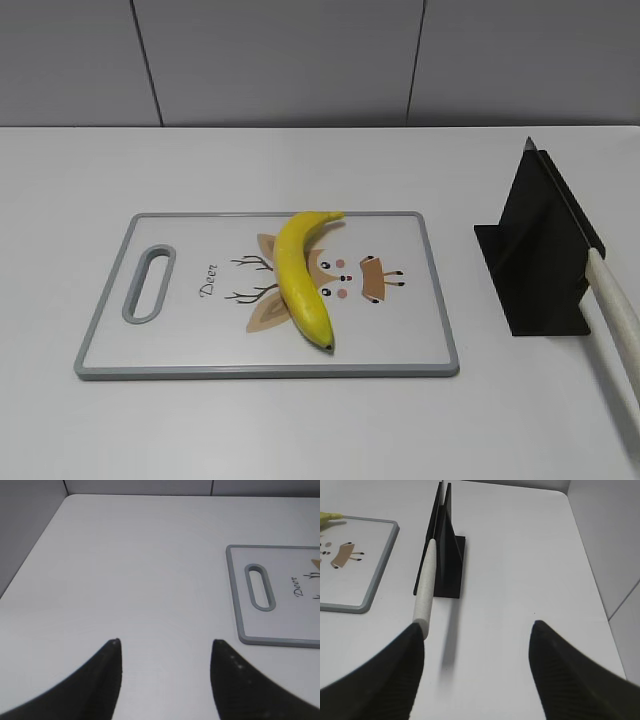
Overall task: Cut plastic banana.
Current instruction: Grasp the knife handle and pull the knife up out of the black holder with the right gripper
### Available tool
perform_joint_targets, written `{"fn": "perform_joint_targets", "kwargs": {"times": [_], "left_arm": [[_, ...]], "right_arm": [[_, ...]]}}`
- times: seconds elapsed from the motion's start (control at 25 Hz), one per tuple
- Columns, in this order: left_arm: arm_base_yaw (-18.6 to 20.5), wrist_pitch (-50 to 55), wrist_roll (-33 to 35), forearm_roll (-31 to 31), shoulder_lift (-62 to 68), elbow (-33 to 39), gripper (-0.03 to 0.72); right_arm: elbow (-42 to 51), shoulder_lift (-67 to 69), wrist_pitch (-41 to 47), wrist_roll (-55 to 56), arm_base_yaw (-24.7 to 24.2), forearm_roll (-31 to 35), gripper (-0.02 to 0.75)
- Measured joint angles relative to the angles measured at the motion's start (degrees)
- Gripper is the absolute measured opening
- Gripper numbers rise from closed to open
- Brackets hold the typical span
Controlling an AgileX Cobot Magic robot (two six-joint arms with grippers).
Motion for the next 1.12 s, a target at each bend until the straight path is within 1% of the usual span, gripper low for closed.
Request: {"fn": "perform_joint_targets", "kwargs": {"times": [1.0,1.04,1.12], "left_arm": [[0.0,0.0,0.0,0.0,0.0,0.0,0.552],[0.0,0.0,0.0,0.0,0.0,0.0,0.552],[0.0,0.0,0.0,0.0,0.0,0.0,0.552]], "right_arm": [[0.0,0.0,0.0,0.0,0.0,0.0,0.515],[0.0,0.0,0.0,0.0,0.0,0.0,0.517],[0.0,0.71,0.06,0.0,0.0,0.13,0.553]]}}
